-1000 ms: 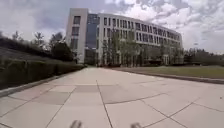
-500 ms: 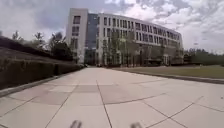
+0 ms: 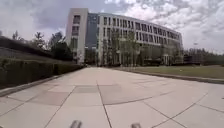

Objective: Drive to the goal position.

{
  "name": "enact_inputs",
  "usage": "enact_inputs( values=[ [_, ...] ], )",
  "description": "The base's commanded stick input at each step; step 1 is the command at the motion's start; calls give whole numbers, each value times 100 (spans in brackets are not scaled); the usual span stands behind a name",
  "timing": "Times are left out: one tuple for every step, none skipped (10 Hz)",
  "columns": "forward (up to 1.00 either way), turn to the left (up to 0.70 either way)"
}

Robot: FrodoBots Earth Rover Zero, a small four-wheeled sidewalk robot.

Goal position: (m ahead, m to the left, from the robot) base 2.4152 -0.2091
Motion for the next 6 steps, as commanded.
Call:
enact_inputs(
  values=[
    [7,2],
    [7,2],
    [7,2],
    [7,2],
    [8,3],
    [7,2]
  ],
)
